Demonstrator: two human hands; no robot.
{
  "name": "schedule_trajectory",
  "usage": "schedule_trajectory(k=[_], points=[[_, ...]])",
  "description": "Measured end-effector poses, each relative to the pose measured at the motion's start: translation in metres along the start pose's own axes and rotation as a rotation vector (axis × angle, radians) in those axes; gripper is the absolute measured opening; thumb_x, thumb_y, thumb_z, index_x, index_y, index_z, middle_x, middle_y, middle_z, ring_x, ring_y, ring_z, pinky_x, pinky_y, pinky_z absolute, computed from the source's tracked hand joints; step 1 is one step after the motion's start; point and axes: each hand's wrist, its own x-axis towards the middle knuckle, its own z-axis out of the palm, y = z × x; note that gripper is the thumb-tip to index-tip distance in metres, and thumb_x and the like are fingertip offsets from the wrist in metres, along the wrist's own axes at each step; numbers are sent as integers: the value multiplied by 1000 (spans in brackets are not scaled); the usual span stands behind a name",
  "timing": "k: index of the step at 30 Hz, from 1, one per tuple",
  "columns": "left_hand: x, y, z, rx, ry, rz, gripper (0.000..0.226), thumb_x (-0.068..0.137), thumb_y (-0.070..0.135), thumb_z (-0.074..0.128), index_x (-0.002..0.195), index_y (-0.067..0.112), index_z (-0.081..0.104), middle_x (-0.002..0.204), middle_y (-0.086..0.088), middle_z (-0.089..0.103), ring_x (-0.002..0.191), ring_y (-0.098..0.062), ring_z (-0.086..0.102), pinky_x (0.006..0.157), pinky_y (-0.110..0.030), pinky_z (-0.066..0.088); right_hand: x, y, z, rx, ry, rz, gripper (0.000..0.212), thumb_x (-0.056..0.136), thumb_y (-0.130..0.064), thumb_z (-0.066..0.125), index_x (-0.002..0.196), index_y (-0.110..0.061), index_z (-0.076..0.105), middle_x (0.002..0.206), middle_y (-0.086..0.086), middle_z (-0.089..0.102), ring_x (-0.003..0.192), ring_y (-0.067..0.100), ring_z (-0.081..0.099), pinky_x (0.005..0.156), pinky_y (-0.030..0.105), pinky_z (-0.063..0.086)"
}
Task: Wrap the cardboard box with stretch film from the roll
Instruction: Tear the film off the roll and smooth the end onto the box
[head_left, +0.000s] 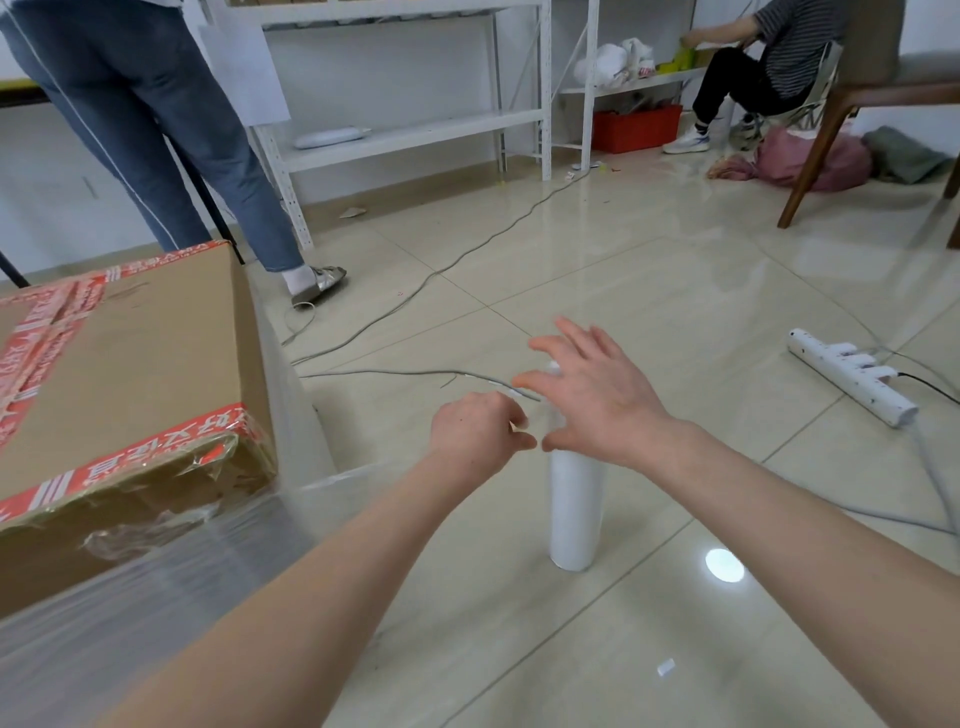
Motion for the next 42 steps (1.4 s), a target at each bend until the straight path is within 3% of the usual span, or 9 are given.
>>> schedule_trajectory(k=[6,8,11,24,29,34,36,39,42], points=[[-5,2,2,-10,36,16,19,90,35,56,91,25,72,81,0,67,78,-22,59,59,-26,33,1,-13,20,-80,59,-35,19,90,-29,59,105,-26,70,141,3,38,146,28,8,116,51,-7],[-7,3,2,-10,50,25,22,90,35,55,91,23,74,74,-1,63,70,-22,52,54,-26,30,0,-11,25,-89,136,-53,4,77,-28,75,80,-26,76,118,5,56,132,31,39,115,54,10],[-11,1,4,13,68,104,24,94,35,51,98,27,73,88,0,66,81,-21,56,61,-27,31,2,-9,33,-127,201,-33,22,48,-22,90,50,-30,70,84,0,61,93,29,62,102,54,37],[-24,-14,9,-31,-4,406,13,89,18,58,88,14,70,86,4,63,82,-19,58,64,-29,42,0,-12,42,-52,246,0,22,49,-16,84,42,-25,66,83,0,61,89,32,58,90,46,49],[-39,-5,21,123,-62,713,10,87,16,58,81,18,67,81,4,65,75,-24,61,70,-30,37,5,-12,42,-76,237,70,11,58,-15,77,53,-22,70,89,-3,60,95,30,54,91,39,45],[-29,-16,1,10,74,341,12,90,25,55,99,19,61,94,5,67,91,-22,61,68,-29,40,5,-10,44,-31,222,61,15,55,-22,84,52,-24,69,82,-1,61,90,32,57,81,39,49],[-25,-24,0,-7,-5,128,29,85,36,63,110,23,53,95,8,64,95,-18,59,70,-28,42,1,-14,40,-74,189,-4,5,72,-31,78,76,-28,75,99,-2,61,109,31,50,97,43,41],[-21,-21,10,16,-138,29,67,72,52,74,127,25,45,114,6,57,111,-15,52,84,-33,47,0,-17,36,-134,111,-48,27,85,-33,65,111,-28,68,128,-1,51,136,28,30,116,44,17],[-15,-20,24,25,-154,3,60,78,49,70,128,25,49,118,5,58,116,-16,51,85,-32,46,-9,-29,33,-72,333,-134,31,54,-18,85,82,-18,72,99,7,65,101,31,62,82,41,52]])
